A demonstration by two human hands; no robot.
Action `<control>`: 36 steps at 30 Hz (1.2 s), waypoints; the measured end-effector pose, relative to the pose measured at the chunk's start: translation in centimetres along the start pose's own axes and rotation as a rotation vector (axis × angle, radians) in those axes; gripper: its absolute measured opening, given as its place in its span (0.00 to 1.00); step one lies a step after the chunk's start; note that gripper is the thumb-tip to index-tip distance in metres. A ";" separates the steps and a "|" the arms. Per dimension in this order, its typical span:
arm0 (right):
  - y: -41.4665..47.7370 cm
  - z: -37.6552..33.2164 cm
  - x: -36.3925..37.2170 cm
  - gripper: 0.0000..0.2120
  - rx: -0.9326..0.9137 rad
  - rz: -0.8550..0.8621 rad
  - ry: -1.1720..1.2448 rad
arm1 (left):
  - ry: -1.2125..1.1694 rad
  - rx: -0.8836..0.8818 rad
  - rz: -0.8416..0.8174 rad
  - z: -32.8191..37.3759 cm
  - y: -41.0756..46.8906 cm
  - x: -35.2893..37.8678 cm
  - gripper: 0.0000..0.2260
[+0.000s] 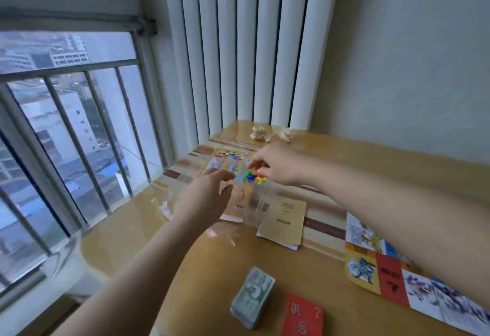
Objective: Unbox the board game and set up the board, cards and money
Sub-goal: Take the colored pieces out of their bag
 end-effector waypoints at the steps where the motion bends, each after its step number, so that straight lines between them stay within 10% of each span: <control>1: 1.0 0.2 0.8 0.14 -0.008 -0.026 -0.036 | 0.031 0.000 -0.024 -0.3 0.4 0.4 0.14; 14: 3.3 1.2 5.2 0.21 -0.273 -0.020 -0.380 | 0.108 0.018 -0.101 -1.6 0.8 2.9 0.15; 29: 3.8 2.3 5.3 0.28 -0.291 0.218 -0.109 | 0.057 0.050 -0.095 -2.0 0.8 2.7 0.15; 36: 2.9 2.2 4.6 0.17 -0.353 0.397 -0.098 | 0.172 0.382 -0.137 1.5 -0.5 1.7 0.13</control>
Point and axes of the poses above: each hand's wrist, its own y-axis towards the middle knuckle, its own x-axis out of the palm, z = x × y, the point moved 8 cm from there along y, towards the middle knuckle, and after that the axes turned 9 degrees about x, right-handed, at the moved point
